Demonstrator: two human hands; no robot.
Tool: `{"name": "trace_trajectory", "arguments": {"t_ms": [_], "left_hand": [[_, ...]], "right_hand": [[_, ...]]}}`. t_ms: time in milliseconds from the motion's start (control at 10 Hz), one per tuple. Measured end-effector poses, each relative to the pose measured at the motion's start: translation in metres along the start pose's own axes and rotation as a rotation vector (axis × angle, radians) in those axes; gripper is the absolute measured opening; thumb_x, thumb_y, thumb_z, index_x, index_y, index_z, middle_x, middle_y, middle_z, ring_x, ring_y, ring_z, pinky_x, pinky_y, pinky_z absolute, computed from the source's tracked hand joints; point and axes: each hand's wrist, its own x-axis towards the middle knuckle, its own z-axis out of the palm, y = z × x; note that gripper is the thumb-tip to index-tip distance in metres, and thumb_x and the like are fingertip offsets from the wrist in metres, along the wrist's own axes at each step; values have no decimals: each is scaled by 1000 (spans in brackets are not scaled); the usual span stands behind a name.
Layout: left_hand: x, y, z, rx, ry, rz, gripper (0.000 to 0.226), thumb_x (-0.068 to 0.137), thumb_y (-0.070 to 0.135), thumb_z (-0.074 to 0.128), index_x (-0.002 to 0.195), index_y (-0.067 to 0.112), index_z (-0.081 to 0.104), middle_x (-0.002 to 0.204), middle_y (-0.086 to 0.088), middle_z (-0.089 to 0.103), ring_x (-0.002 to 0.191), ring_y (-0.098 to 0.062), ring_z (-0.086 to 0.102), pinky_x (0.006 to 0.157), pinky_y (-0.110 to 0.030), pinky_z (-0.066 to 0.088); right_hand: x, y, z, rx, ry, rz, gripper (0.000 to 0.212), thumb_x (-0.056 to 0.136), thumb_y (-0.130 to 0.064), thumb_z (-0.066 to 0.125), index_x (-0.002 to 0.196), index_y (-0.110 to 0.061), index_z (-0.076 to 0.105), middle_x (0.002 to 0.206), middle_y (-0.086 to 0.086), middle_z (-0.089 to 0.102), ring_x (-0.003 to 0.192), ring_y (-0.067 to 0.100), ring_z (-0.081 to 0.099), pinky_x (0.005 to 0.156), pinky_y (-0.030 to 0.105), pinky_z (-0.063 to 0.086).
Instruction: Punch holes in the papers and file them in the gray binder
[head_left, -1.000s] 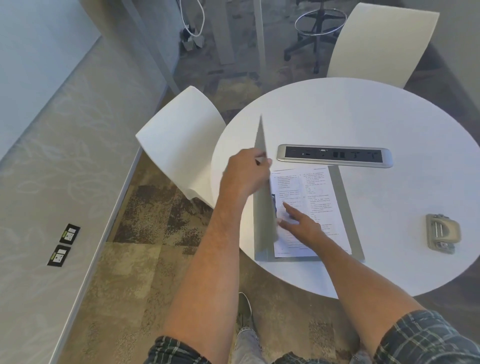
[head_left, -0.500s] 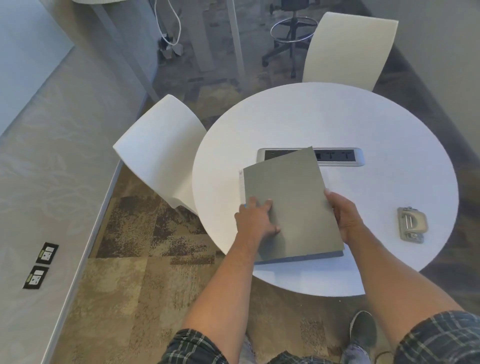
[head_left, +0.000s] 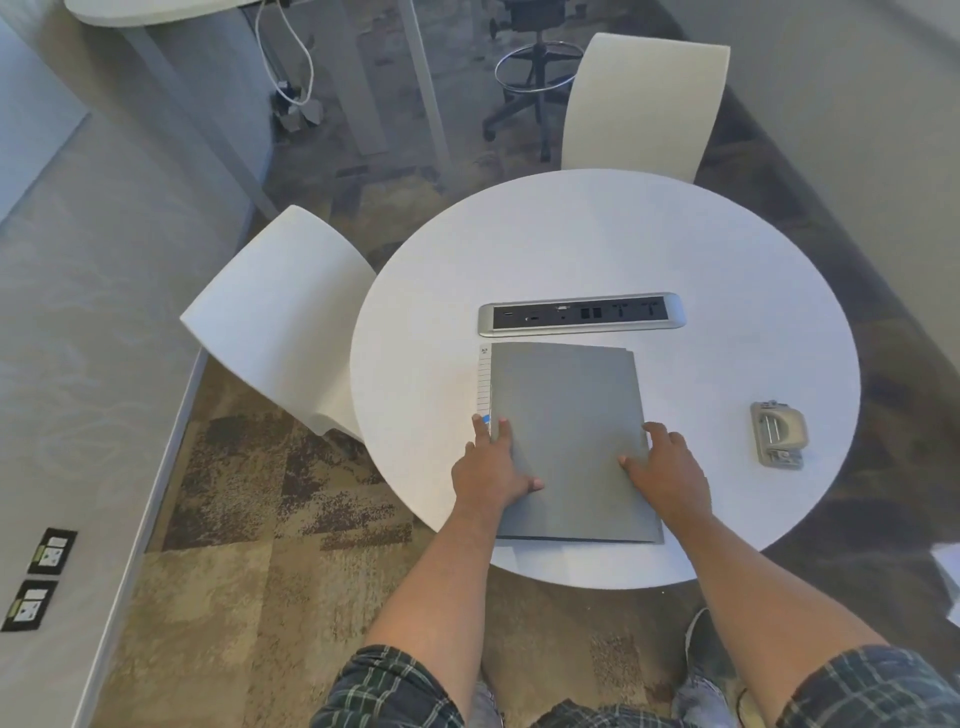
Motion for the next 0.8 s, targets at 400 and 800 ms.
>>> {"name": "trace_trajectory", "arguments": {"t_ms": [400, 800], "left_hand": [[6, 8, 26, 54, 48, 59, 103, 87, 70, 59, 163, 34, -2, 171, 1, -12, 157, -24, 14, 93, -40, 53], [11, 13, -20, 236, 250, 171, 82, 88, 72, 51, 149, 17, 44, 167, -11, 24, 157, -32, 11, 123, -61, -3]], "right_hand": [[-6, 26, 15, -471, -136, -368, 62, 111, -42, 28, 166, -21, 9, 174, 3, 4, 160, 21, 6, 126, 36, 21], [0, -18, -30, -522, 63, -459, 64, 106, -55, 34, 163, -27, 26, 173, -2, 14, 156, 19, 25, 122, 36, 27]]}}
